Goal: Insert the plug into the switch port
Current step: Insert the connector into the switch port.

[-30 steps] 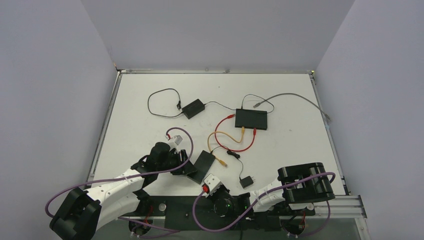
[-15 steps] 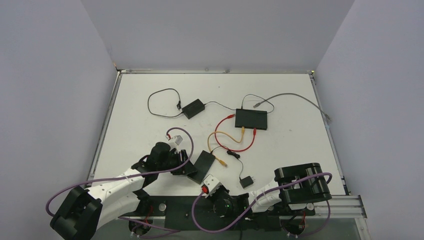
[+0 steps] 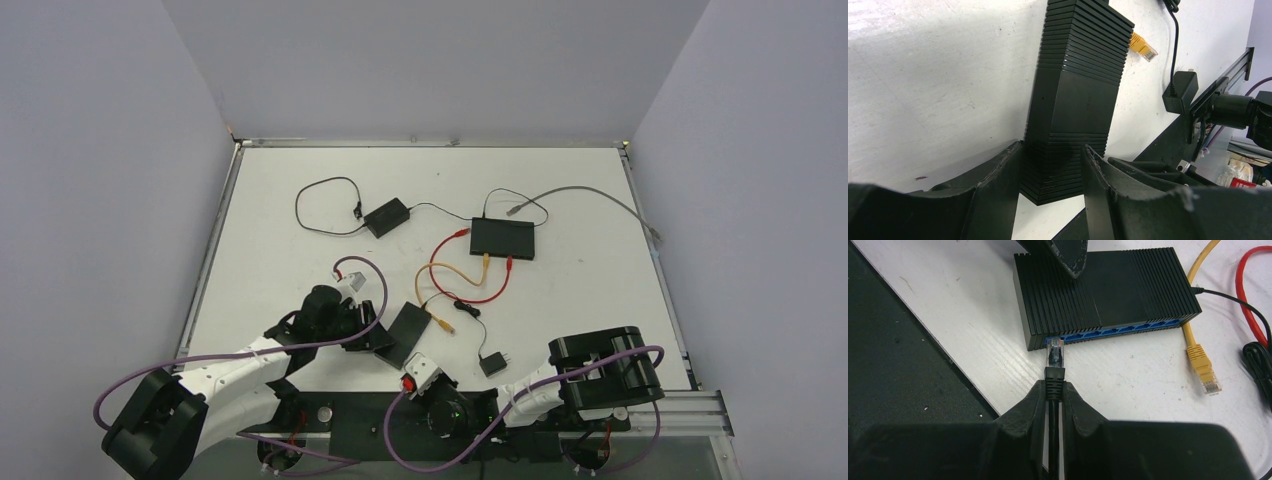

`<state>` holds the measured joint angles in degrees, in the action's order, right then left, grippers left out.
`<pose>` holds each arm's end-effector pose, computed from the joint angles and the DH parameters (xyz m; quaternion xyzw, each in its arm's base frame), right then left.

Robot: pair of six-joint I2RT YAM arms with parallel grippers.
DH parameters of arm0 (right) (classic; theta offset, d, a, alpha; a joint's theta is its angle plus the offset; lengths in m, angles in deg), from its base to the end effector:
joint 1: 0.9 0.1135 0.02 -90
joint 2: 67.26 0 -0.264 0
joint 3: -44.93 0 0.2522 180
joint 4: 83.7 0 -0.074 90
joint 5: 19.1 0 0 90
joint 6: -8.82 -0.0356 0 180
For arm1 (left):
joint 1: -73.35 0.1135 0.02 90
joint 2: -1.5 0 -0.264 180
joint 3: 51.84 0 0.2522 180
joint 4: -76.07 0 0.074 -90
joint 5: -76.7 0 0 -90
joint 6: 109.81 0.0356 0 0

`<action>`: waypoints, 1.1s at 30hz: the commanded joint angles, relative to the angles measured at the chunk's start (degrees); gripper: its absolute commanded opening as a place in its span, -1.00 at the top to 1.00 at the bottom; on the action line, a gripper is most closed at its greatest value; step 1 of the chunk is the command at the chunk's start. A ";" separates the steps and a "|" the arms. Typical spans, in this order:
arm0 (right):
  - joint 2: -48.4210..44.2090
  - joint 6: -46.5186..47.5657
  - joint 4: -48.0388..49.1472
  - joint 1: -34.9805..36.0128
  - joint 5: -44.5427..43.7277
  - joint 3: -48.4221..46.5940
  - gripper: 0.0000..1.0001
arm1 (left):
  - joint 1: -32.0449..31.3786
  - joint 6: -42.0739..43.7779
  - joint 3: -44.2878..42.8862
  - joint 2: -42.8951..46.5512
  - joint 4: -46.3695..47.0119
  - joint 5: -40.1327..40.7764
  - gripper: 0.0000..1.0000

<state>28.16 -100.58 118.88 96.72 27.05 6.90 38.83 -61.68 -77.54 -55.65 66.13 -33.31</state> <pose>-0.0104 0.2636 0.1070 -0.3844 0.7470 0.1936 0.5066 0.1353 -0.1078 0.1327 0.0138 0.9002 -0.3751 0.2207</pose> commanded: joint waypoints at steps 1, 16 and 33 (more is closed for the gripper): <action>-0.82 0.40 4.32 0.63 -2.27 -0.55 1.00 | -0.10 -0.69 0.19 0.01 3.21 -1.49 0.16; 3.19 4.70 14.70 -0.01 -0.02 0.64 1.00 | -0.97 -1.88 1.07 0.45 4.14 -2.50 0.18; 4.05 2.07 15.74 -4.10 -0.27 -0.40 1.00 | -2.74 -5.68 5.79 9.63 1.45 -1.57 0.32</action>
<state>32.90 -97.10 131.73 95.04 29.08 8.54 37.91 -64.72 -72.38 -47.60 67.20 -30.27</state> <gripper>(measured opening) 0.097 0.349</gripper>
